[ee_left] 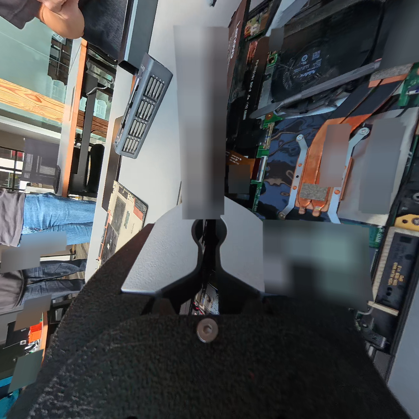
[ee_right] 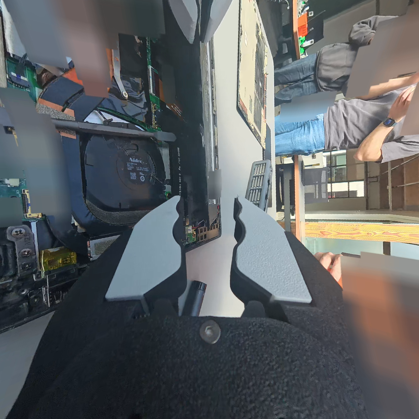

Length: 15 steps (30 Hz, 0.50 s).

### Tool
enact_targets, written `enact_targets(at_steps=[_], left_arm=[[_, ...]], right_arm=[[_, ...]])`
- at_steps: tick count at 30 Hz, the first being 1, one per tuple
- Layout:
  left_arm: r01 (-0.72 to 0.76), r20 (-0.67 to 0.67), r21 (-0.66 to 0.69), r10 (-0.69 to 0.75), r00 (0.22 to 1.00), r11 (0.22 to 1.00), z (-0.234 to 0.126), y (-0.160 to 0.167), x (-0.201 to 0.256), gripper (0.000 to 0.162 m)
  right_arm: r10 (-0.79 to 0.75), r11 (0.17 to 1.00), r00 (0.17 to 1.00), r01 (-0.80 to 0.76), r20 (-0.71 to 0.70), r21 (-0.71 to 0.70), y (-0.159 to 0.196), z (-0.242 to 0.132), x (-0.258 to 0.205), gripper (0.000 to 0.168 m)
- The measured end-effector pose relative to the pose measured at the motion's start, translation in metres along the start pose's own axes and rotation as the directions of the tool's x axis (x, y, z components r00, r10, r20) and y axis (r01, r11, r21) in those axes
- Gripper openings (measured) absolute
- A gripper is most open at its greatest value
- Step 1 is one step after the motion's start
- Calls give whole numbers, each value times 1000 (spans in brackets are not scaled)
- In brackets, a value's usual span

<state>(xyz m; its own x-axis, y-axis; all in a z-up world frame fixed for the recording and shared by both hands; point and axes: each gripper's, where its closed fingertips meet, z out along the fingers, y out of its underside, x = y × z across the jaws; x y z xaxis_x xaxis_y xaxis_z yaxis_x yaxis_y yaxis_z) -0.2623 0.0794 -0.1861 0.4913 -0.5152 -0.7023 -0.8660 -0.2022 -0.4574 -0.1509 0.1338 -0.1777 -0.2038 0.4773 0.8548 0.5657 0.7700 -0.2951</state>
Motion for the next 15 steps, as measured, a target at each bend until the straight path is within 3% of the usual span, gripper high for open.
enact_targets(at_steps=[3,7,9,11,15], left_arm=[[-15,13,5,15,1000,1000,-1,-1,-4,5],[3,30,14,-3,1000,1000,-2,-3,-8,4],[13,34,22,-14,999,1000,-3,-3,-10,4],[15,68,14,-16,998,1000,-4,0,-13,7],[28,109,-33,-24,994,999,-21,25,-16,47]], right_arm=[[69,997,998,-68,7,-34,2,-4,3,52],[2,993,1000,-2,2,-114,6,18,3,52],[-36,991,998,31,-42,-133,5,29,12,21],[-69,989,997,66,-18,-135,5,33,12,6],[-57,990,998,59,22,-131,6,31,5,5]])
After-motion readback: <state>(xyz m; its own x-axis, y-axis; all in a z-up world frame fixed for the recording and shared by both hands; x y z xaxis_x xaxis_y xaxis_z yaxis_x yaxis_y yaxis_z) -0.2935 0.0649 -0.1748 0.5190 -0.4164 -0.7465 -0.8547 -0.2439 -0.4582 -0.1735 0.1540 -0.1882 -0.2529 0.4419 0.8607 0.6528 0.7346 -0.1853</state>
